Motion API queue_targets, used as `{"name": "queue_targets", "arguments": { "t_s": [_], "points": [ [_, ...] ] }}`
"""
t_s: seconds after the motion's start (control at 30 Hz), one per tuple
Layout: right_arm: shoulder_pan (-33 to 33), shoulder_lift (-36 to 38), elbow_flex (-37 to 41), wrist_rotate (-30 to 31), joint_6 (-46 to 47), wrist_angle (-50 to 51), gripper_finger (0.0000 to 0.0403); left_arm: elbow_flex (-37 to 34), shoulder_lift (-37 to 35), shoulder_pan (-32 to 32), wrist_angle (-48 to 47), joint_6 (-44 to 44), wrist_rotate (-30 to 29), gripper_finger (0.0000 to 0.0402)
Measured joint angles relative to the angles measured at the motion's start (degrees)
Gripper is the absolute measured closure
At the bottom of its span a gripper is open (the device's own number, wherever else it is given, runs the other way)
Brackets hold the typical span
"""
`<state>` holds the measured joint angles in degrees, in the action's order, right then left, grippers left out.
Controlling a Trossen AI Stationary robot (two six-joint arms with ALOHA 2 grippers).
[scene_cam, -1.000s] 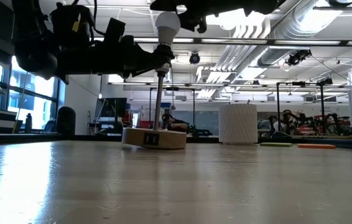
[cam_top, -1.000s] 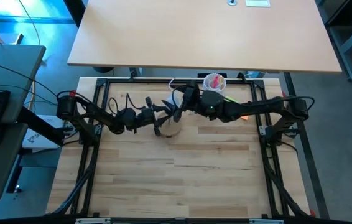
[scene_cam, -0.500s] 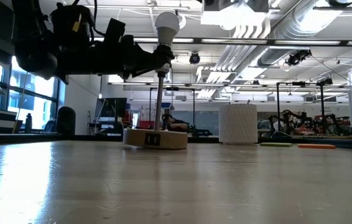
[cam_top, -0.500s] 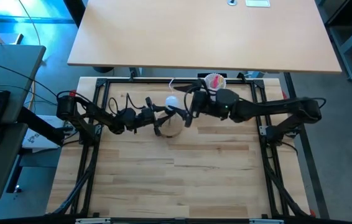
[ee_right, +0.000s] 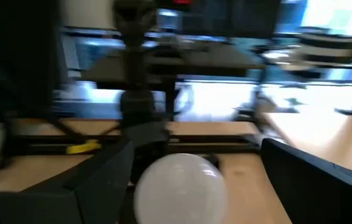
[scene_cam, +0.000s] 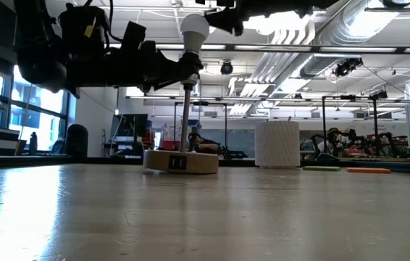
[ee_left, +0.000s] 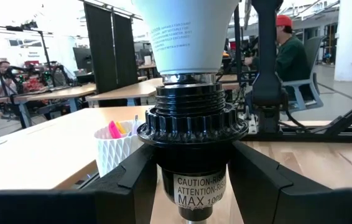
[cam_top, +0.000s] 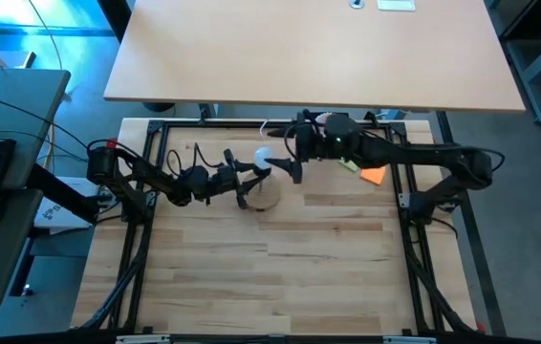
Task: Screw lightbulb
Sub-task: Insert the light bulb into the lamp
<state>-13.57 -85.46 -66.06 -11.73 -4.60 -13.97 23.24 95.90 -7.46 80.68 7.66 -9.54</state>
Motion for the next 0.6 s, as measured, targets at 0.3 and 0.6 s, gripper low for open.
{"name": "queue_targets", "arguments": {
  "t_s": [0.3,0.6],
  "points": [
    [-3.8,-5.3,0.0,-12.4,3.7,-3.8,0.0052,0.0,0.0,-0.1,-0.1,-0.1,0.0,0.0242],
    [-3.7,-5.8,0.0,-16.8,4.7,-3.8,0.0052,0.0,0.0,0.0,-0.2,-0.1,0.1,0.0242]
  ]
}}
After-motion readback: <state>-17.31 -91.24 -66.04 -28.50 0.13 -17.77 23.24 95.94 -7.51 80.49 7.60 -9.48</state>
